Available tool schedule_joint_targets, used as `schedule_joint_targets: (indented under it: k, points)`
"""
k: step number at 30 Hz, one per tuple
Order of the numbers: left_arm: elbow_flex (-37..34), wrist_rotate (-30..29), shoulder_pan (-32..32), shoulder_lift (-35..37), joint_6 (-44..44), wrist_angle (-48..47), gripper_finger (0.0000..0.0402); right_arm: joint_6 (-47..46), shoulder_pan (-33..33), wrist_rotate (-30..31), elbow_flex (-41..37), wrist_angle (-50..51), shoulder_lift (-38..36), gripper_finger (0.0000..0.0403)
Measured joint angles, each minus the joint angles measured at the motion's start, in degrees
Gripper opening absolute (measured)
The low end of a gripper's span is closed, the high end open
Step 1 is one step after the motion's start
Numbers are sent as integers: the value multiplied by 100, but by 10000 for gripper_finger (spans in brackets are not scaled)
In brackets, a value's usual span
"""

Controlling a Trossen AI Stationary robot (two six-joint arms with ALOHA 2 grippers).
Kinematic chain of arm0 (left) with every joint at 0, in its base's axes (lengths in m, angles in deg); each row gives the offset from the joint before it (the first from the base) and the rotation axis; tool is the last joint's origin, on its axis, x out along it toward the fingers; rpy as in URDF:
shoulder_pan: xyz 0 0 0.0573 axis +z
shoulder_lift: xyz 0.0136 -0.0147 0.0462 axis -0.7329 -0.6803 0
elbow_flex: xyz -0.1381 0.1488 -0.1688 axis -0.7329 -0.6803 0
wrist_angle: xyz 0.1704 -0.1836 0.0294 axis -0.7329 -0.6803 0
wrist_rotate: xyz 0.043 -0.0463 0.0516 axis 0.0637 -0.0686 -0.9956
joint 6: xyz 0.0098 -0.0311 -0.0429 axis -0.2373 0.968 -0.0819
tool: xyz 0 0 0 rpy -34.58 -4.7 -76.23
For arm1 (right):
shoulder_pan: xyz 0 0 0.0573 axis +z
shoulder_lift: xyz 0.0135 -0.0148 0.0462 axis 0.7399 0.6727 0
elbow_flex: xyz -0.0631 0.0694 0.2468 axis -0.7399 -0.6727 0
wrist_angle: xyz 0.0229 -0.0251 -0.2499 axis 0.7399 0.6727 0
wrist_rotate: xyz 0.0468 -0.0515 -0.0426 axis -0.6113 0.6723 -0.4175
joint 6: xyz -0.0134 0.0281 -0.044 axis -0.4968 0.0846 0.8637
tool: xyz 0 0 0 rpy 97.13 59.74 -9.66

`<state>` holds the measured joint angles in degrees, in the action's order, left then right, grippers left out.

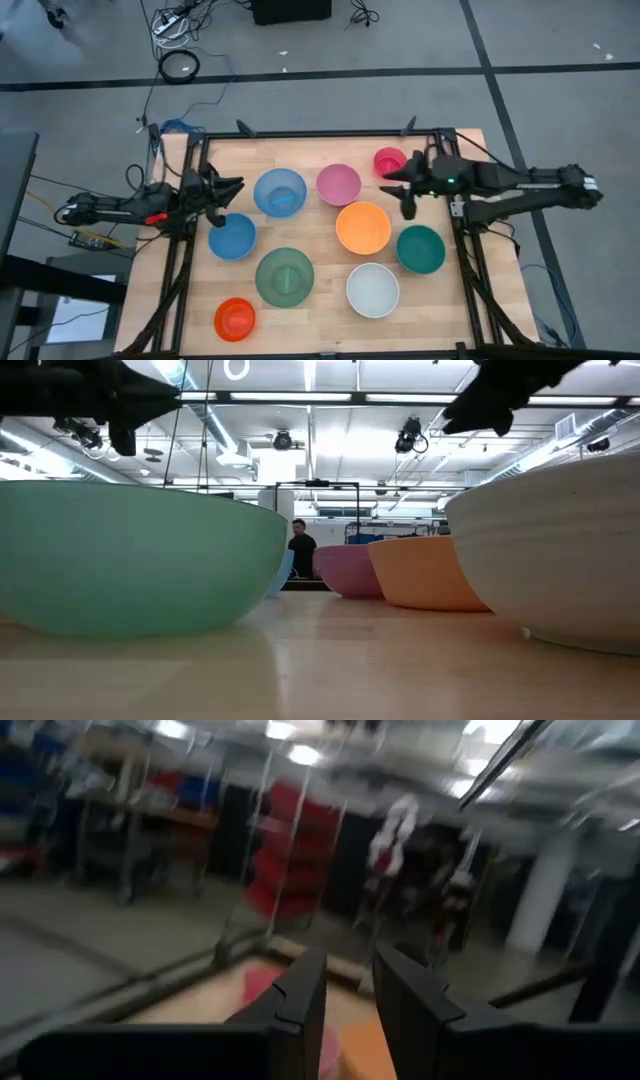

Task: Nest bowls inside each other
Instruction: Stack the light green bowl into the light blue bowl

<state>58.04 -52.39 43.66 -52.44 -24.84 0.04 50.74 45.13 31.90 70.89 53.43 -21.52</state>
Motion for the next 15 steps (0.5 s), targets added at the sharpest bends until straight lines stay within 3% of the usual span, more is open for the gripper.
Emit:
schedule_joint_targets:
  k: [10, 15]
  points:
    - [1633, 12, -2, -1570, 185, -2503, 95, -444, 346, 821, 1459, 1070, 1365, 149]
    - [2316, 156, -2, -2408, -13, -2891, 95, -255, 752, 859, 2077, 1447, 1825, 138]
